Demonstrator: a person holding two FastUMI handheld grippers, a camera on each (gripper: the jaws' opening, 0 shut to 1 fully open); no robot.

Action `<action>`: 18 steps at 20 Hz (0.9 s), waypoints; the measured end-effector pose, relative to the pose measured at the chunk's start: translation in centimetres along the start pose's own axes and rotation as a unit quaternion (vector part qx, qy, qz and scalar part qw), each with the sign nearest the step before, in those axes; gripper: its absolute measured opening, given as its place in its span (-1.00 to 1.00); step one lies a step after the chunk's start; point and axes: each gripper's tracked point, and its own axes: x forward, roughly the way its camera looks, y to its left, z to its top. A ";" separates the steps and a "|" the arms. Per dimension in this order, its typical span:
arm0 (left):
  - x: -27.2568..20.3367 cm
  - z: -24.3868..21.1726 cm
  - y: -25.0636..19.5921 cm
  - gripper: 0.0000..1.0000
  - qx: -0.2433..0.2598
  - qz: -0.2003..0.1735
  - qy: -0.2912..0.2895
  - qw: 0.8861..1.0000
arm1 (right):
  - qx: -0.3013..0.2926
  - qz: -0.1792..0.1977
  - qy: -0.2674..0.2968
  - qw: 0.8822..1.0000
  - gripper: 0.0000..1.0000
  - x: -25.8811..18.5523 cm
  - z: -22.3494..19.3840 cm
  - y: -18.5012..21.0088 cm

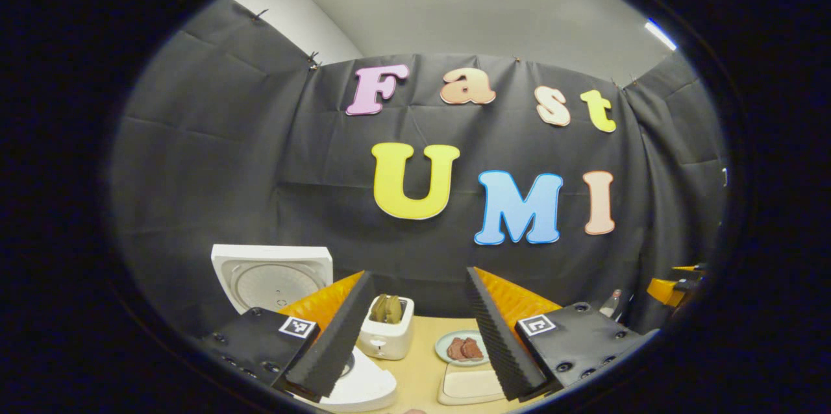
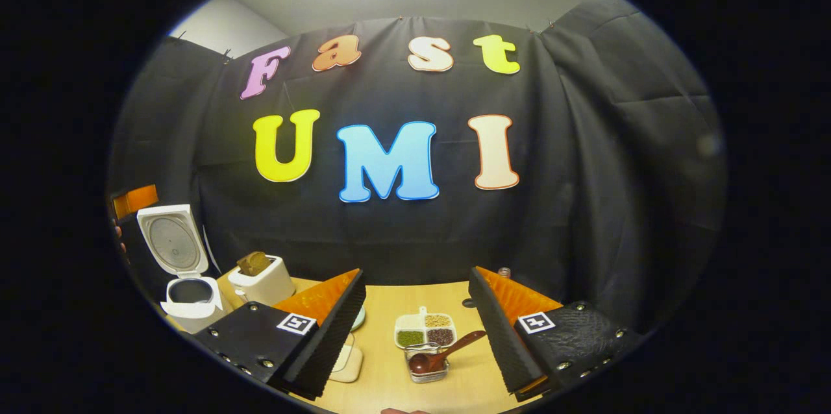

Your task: Close the left gripper, press the button to open the rice cooker; take a wooden spoon from the chopstick holder with the right hand, scoop a spoonful of rice and pour it into the rice cooker, then put the wooden spoon back into the chopstick holder.

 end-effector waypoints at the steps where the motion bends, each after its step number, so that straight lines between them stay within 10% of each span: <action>1: -0.1 0.0 -0.4 0.97 -0.004 0.000 -0.001 1.000 | -0.001 -0.002 -0.001 1.000 0.94 0.3 -0.4 -0.7; 18: -2.6 -1.6 -5.6 0.97 0.020 -0.003 -0.008 1.000 | 0.040 -0.006 0.074 0.996 0.94 9.5 -15.2 -7.6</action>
